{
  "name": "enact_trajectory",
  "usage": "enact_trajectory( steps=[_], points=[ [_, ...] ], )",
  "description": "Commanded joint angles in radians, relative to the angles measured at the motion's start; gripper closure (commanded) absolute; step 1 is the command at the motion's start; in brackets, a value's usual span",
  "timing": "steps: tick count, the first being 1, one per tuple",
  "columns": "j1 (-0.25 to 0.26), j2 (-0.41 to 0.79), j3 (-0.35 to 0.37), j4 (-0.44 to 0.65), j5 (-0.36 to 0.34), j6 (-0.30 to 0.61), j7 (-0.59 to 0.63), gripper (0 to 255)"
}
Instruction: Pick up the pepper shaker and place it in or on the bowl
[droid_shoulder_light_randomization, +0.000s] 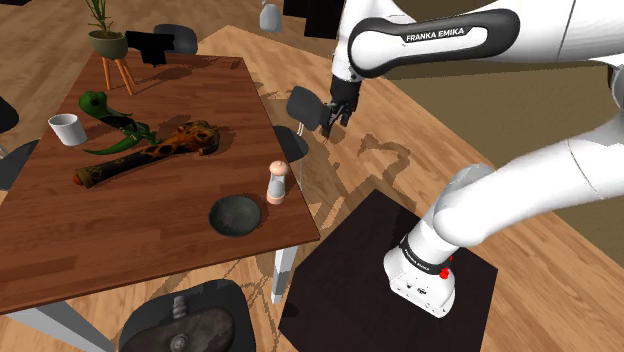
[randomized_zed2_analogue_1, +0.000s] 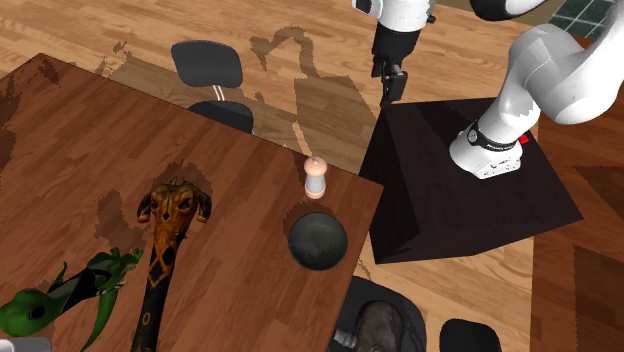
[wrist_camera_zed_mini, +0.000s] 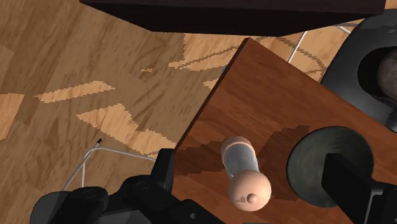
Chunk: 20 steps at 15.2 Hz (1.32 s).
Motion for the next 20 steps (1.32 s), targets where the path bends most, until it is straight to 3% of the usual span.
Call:
enact_trajectory(
  steps=[1, 9, 17, 20],
  points=[
    [0.004, 0.072, 0.0, 0.003, 0.013, 0.063, 0.007, 0],
    [0.025, 0.383, 0.005, 0.084, 0.075, 0.269, 0.022, 0],
    [0.038, 0.704, 0.02, 0.247, 0.148, 0.404, 0.017, 0],
    [0.039, 0.732, 0.023, 0.237, 0.152, 0.442, 0.014, 0]
  ],
)
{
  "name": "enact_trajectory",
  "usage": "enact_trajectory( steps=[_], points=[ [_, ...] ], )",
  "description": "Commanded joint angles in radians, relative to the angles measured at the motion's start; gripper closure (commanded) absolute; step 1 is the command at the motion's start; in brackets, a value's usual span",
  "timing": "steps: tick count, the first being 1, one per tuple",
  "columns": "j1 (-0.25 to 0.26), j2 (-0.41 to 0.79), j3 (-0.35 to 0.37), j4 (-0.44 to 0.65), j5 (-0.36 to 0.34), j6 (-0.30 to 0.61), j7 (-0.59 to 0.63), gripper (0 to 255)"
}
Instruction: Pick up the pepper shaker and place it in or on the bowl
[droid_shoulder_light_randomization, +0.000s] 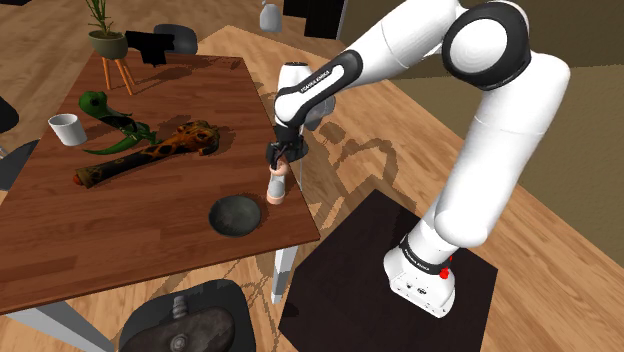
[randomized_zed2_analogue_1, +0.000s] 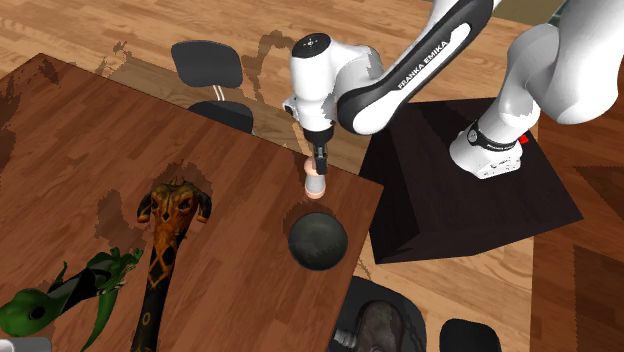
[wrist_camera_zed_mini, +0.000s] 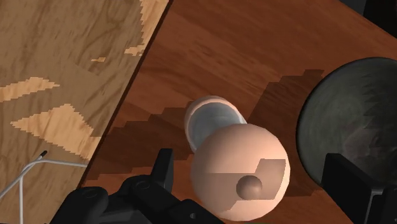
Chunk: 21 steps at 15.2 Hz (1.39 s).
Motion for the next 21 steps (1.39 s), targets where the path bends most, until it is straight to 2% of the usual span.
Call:
enact_trajectory(
  steps=[1, 5, 13, 14, 21],
  points=[
    [0.001, 0.021, 0.002, -0.003, 0.004, 0.025, -0.001, 0],
    [0.003, 0.057, 0.005, -0.012, 0.008, 0.07, -0.004, 0],
    [0.003, 0.057, 0.005, -0.012, 0.008, 0.07, -0.004, 0],
    [0.003, 0.057, 0.005, -0.012, 0.008, 0.07, -0.004, 255],
    [0.003, 0.057, 0.005, -0.012, 0.009, 0.07, -0.004, 255]
  ],
)
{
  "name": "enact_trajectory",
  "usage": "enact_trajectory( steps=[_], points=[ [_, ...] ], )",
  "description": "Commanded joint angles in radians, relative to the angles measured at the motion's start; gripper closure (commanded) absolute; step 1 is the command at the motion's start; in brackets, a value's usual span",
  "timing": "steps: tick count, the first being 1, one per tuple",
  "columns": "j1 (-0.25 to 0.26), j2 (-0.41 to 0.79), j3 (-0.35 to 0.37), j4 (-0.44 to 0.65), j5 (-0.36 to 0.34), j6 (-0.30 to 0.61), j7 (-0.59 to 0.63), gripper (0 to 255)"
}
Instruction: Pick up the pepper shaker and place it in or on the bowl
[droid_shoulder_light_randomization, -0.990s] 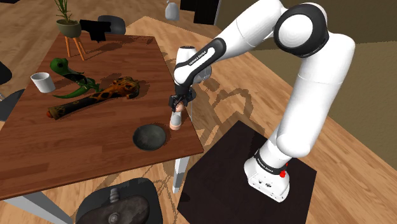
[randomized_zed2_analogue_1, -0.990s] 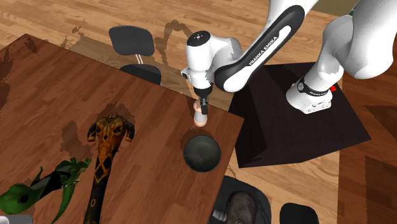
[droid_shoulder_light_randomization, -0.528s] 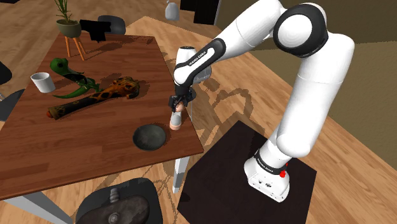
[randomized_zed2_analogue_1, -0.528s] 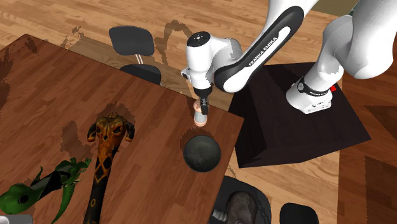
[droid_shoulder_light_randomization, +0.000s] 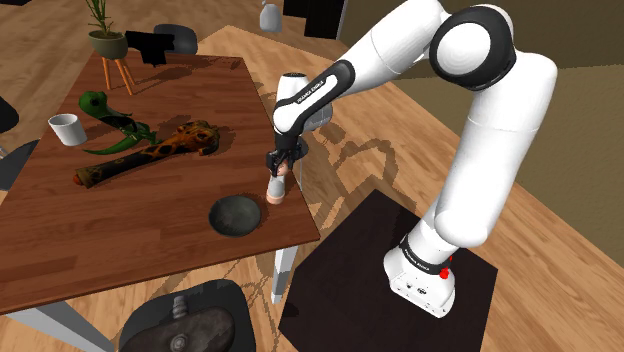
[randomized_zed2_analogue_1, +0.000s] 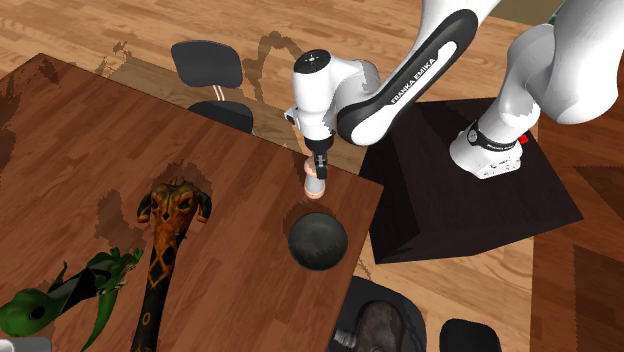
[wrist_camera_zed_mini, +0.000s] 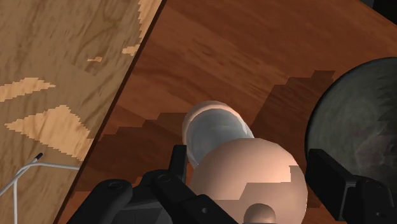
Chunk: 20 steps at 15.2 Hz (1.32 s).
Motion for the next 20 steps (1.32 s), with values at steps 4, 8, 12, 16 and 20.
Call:
enact_trajectory(
  steps=[4, 8, 12, 16, 20],
  points=[
    [0.0, -0.022, -0.001, 0.001, -0.003, -0.024, 0.003, 255],
    [0.0, -0.065, -0.003, 0.007, -0.008, -0.072, 0.01, 255],
    [0.0, -0.105, -0.004, 0.016, -0.012, -0.122, 0.016, 255],
    [0.0, -0.143, -0.005, 0.029, -0.017, -0.172, 0.022, 255],
    [0.0, -0.177, -0.006, 0.045, -0.021, -0.222, 0.027, 255]
  ],
)
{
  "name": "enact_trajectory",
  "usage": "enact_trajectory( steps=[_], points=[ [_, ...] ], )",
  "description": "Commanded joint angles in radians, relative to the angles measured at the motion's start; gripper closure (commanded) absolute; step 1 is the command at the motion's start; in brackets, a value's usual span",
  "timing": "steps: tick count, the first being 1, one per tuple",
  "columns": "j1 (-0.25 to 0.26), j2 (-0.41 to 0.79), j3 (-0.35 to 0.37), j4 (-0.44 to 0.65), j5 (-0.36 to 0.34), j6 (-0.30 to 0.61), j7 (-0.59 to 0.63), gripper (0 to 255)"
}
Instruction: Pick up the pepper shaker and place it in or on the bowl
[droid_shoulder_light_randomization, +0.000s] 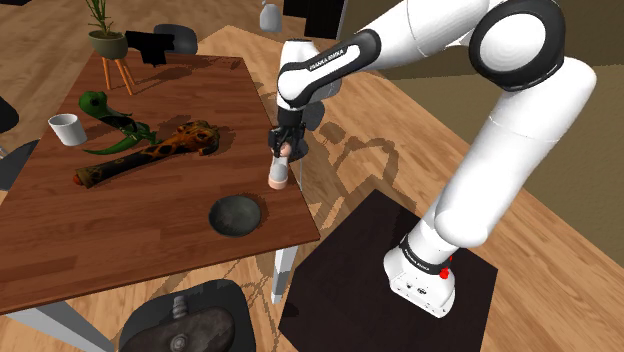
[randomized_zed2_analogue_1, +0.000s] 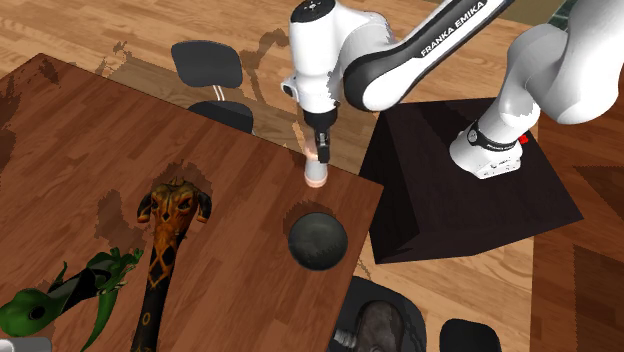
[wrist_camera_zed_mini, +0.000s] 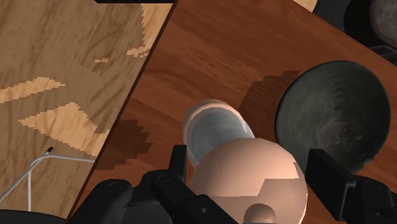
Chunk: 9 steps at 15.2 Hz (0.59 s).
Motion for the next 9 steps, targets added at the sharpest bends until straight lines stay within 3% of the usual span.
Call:
enact_trajectory(
  steps=[1, 5, 9],
  points=[
    [0.0, -0.012, 0.0, 0.012, -0.002, -0.025, 0.003, 255],
    [-0.001, -0.043, -0.001, 0.033, -0.005, -0.076, 0.008, 255],
    [0.047, -0.045, 0.041, 0.08, -0.003, -0.117, 0.101, 255]
  ],
)
